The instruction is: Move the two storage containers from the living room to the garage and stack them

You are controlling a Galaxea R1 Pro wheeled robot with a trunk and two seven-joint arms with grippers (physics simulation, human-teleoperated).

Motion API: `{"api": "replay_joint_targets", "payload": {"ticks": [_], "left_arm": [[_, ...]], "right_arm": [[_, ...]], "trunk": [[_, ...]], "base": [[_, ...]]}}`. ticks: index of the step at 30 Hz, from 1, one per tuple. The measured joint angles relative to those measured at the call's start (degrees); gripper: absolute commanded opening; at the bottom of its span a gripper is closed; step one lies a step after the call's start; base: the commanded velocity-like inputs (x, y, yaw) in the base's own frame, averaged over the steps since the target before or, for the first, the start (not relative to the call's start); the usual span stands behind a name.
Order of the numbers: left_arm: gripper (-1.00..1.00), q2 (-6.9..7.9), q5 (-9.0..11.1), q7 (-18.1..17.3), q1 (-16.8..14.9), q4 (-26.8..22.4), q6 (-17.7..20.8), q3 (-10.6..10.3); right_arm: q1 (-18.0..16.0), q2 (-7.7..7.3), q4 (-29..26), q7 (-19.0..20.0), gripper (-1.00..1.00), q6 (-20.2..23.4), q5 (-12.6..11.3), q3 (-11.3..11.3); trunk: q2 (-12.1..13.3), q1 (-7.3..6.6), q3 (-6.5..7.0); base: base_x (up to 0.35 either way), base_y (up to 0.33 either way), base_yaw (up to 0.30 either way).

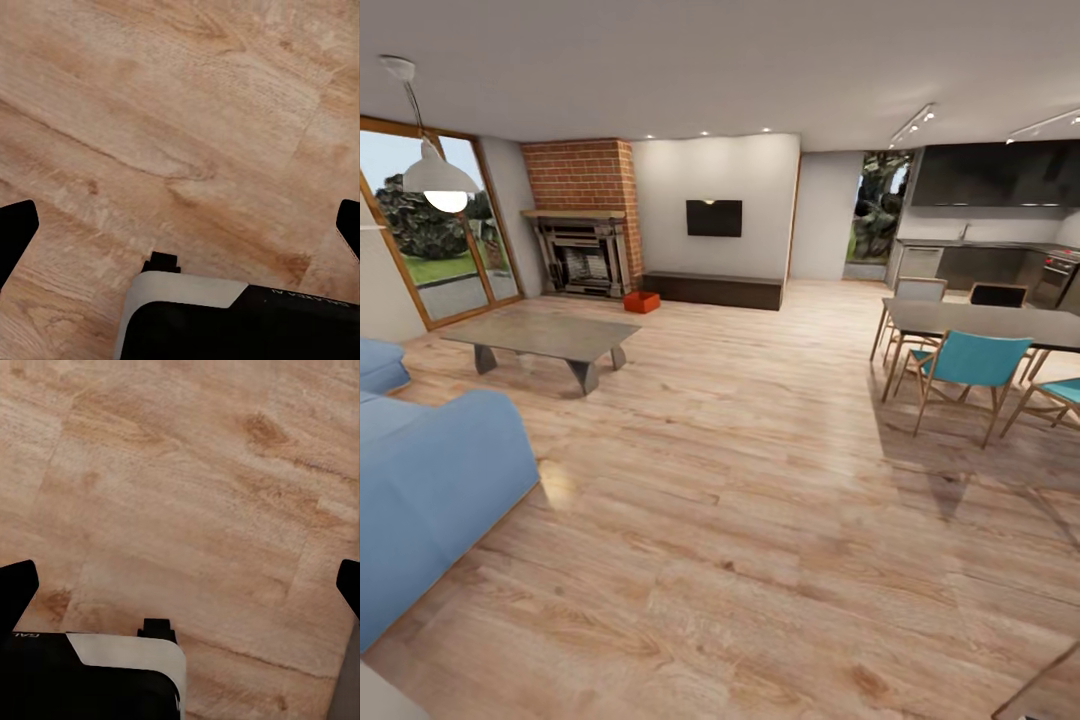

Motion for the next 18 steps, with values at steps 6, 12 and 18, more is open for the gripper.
{"api": "replay_joint_targets", "payload": {"ticks": [6, 12, 18], "left_arm": [[1.0, 0.0, 0.0, 0.0, -0.01, 0.0, 0.03, 0.0], [1.0, 0.0, 0.0, 0.0, 0.0, 0.0, 0.01, 0.0], [1.0, 0.0, 0.0, 0.0, 0.0, 0.0, 0.03, 0.0]], "right_arm": [[0.0, 0.0, 0.0, -0.02, 1.0, 0.01, 0.0, 0.0], [0.0, 0.0, 0.0, -0.04, 1.0, -0.01, 0.0, 0.0], [0.0, 0.0, 0.0, -0.02, 1.0, -0.01, 0.0, 0.0]], "trunk": [[0.0, 0.0, 0.0], [0.0, 0.0, 0.0], [0.0, 0.0, 0.0]], "base": [[0.326, 0.0, 0.0], [0.326, 0.0, 0.0], [0.325, 0.0, 0.0]]}}
